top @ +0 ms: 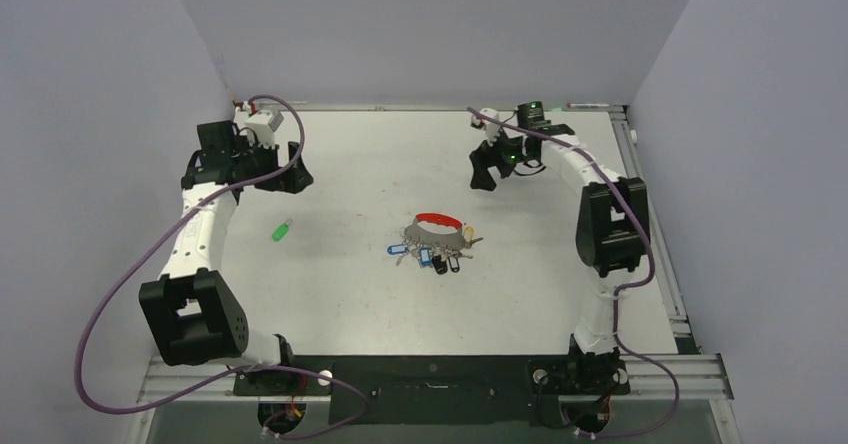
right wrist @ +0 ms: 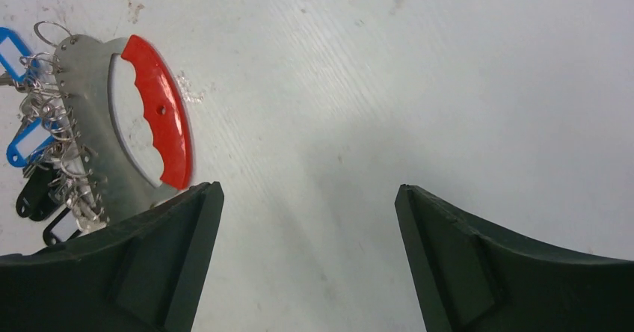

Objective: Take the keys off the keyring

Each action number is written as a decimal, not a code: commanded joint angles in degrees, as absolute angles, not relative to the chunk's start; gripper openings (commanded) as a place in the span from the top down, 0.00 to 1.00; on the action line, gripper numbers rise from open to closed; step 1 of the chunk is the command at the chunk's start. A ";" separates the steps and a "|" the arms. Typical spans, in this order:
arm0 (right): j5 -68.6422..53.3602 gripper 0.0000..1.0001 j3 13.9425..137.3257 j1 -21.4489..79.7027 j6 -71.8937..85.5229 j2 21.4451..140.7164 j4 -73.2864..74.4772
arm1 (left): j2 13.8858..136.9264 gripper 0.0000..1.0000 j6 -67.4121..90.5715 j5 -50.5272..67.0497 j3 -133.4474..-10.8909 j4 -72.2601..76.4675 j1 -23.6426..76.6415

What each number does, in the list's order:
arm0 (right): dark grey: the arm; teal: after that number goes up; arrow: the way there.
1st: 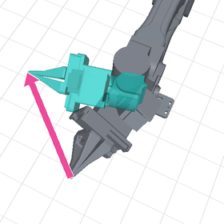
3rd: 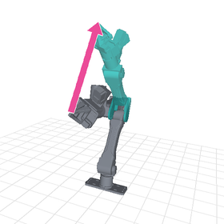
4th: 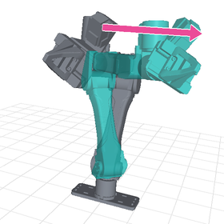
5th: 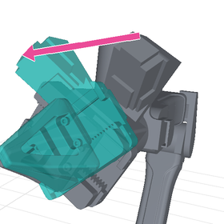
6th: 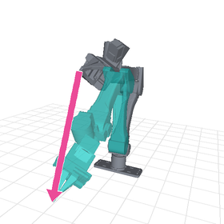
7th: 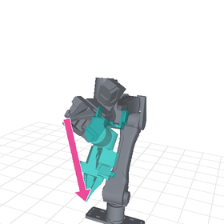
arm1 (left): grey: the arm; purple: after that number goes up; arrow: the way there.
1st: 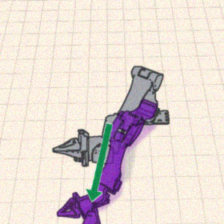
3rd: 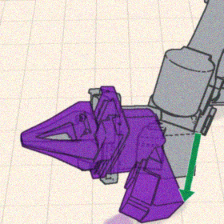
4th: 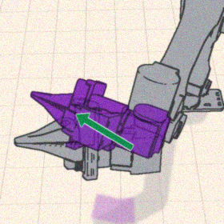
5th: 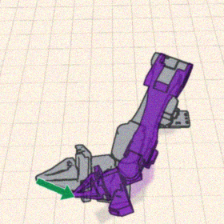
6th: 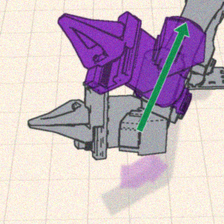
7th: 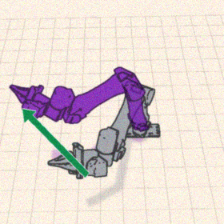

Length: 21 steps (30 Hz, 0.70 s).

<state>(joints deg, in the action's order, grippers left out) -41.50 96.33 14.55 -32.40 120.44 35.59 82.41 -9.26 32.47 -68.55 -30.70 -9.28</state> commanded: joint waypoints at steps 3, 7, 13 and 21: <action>-44.52 0.10 80.51 6.09 -19.43 101.35 18.67 | 81.42 0.04 -12.94 20.64 -71.67 -31.17 -11.20; -42.02 0.10 66.81 1.27 -13.64 92.03 10.32 | 80.30 0.04 -13.44 18.83 -66.57 -29.01 -11.26; -32.41 0.10 49.56 0.18 -9.13 80.22 3.21 | 77.18 0.04 -10.67 18.66 -56.77 -24.78 -11.08; -30.79 0.10 44.54 0.18 -7.39 77.14 -1.37 | 75.72 0.04 -7.72 16.82 -52.58 -21.96 -10.99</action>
<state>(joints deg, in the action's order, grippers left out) -32.49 43.77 -0.16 -9.43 78.22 5.65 77.87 -10.00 18.11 -52.31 -27.16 -11.03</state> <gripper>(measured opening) 0.898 0.962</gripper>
